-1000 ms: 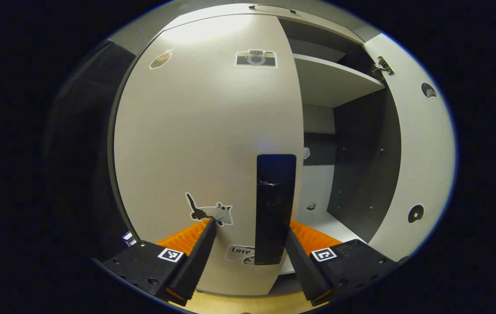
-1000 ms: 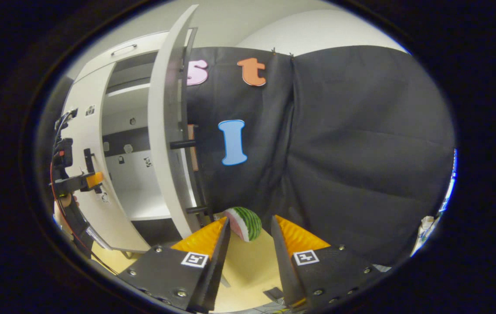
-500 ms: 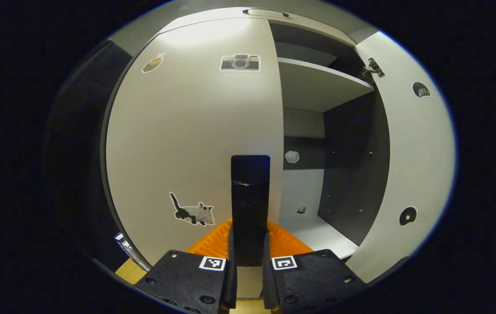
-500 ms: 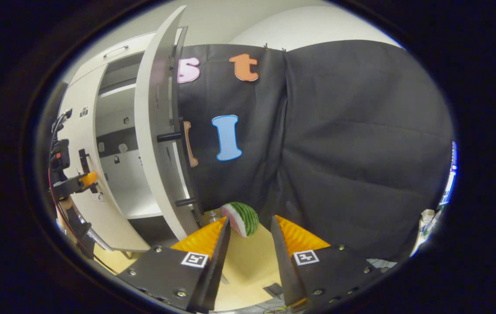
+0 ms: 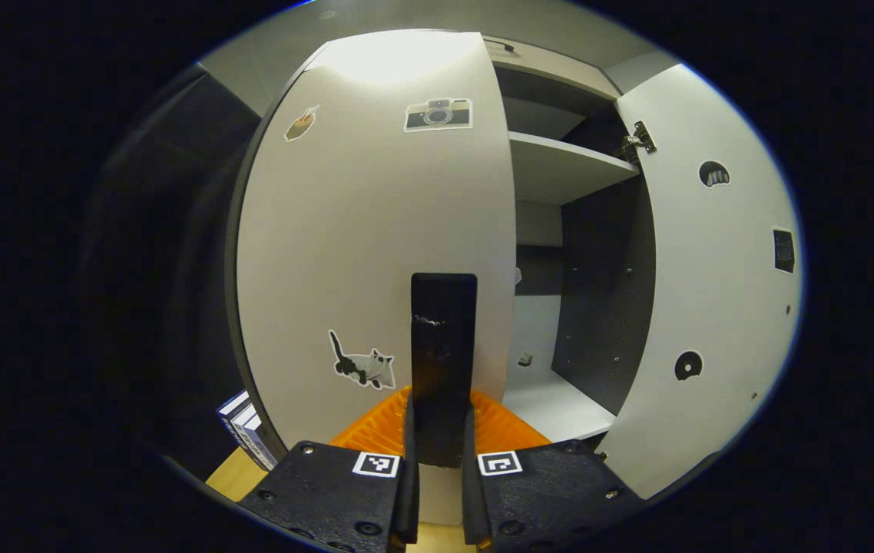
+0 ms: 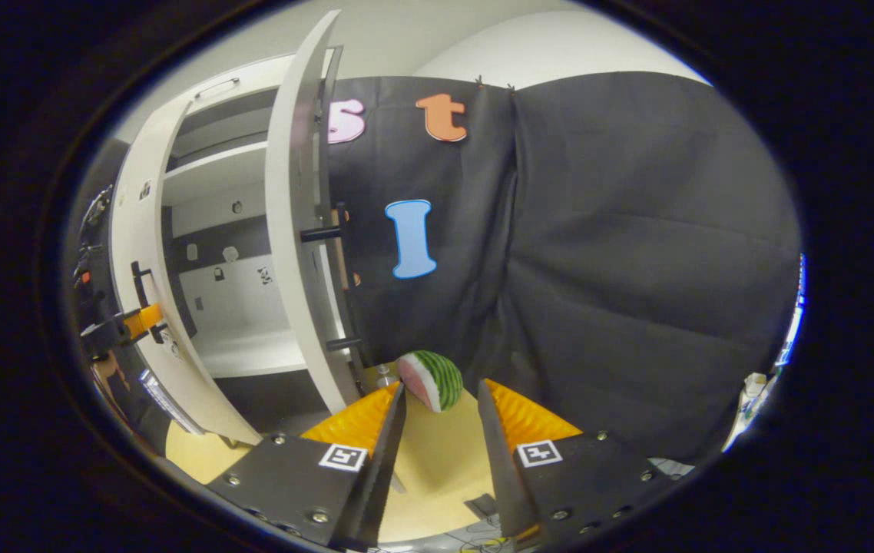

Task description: Open the right door of the double-door shoe cabinet with the right hand, and open the left door with the left hand.

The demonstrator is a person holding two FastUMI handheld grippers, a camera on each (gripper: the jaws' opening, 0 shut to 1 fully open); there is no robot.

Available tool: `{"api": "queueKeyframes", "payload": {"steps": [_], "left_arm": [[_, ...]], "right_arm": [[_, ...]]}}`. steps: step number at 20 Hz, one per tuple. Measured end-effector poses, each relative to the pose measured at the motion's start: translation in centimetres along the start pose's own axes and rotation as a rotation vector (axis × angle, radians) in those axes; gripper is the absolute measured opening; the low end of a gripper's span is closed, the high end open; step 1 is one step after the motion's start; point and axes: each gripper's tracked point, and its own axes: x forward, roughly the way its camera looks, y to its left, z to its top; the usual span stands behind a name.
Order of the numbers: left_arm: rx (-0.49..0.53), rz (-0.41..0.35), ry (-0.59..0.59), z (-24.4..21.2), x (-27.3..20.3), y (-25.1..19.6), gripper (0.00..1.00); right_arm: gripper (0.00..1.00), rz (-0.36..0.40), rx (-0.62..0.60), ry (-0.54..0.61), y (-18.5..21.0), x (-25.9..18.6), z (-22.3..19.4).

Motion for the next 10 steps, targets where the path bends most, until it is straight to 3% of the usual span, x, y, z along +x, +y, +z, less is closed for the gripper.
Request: {"api": "queueKeyframes", "payload": {"steps": [1, 3, 10], "left_arm": [[-0.003, -0.001, 0.004, 0.0, -0.1, 0.1, 0.23], [-0.012, -0.003, 0.013, 0.0, -0.5, 0.4, 0.23], [-0.024, 0.000, 0.043, -0.3, -3.6, 1.7, 0.23]], "right_arm": [[0.57, 0.010, -0.006, 0.004, 0.3, -0.2, 0.0], [0.53, 0.029, -0.015, 0.007, 0.8, 0.1, -0.1], [0.53, 0.082, -0.034, 0.000, 2.9, 1.1, 0.4]]}}
